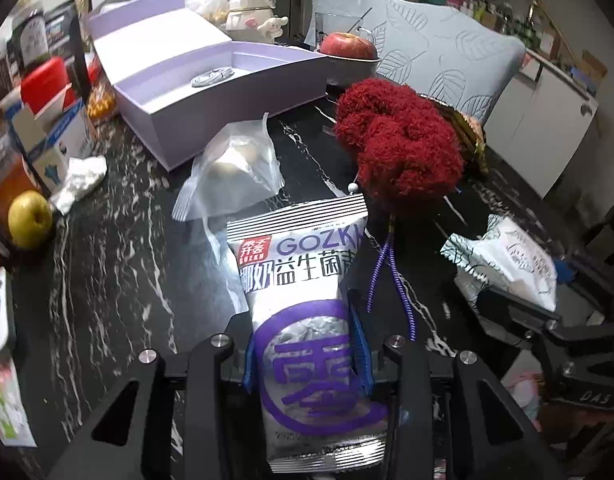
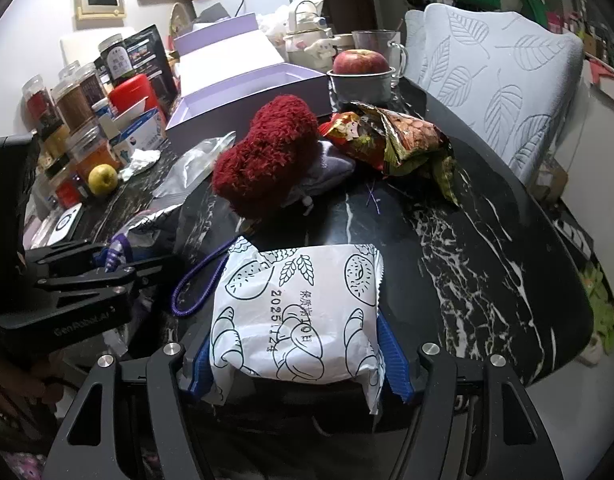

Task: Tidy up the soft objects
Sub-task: 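Lift both packets and carry them toward the lavender gift box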

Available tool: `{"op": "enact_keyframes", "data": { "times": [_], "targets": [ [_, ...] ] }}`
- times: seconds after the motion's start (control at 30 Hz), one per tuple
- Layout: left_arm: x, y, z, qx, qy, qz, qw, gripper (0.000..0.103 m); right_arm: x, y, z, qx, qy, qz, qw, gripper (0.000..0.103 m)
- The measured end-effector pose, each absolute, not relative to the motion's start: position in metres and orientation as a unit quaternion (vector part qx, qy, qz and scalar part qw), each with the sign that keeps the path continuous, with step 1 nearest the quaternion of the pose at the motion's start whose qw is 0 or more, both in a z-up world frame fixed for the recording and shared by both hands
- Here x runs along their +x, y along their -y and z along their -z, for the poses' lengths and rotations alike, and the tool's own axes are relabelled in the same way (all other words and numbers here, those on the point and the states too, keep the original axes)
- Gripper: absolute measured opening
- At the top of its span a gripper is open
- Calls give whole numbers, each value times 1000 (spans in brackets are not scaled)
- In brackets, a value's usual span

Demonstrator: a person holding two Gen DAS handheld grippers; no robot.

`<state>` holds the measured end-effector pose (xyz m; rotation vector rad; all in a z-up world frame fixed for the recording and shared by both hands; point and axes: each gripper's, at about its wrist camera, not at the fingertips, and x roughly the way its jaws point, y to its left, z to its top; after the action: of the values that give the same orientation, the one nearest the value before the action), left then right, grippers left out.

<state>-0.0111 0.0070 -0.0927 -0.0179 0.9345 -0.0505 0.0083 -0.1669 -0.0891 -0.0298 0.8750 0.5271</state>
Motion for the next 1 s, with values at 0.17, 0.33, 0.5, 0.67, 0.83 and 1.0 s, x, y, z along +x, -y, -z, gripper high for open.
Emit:
{"op": "enact_keyframes", "data": {
  "times": [0.17, 0.33, 0.5, 0.67, 0.83, 1.0],
  "targets": [
    [-7, -9, 93, -8, -448, 28, 893, 38, 13, 166, 89, -18, -421, -250, 872, 68],
    [-8, -13, 92, -28, -446, 37, 894, 34, 14, 166, 89, -18, -420, -251, 872, 68],
    [-9, -16, 85, -40, -438, 44, 897, 31, 12, 169, 85, -5, -419, -263, 869, 67],
    [-18, -16, 67, -41, -411, 47, 910, 31, 5, 170, 70, -7, -402, -273, 874, 67],
    [-24, -20, 47, -42, -387, 46, 920, 31, 0, 168, 50, -9, -379, -286, 880, 67],
    [-22, -26, 24, -40, -363, 45, 930, 31, -1, 165, 31, -8, -360, -301, 883, 67]
  ]
}}
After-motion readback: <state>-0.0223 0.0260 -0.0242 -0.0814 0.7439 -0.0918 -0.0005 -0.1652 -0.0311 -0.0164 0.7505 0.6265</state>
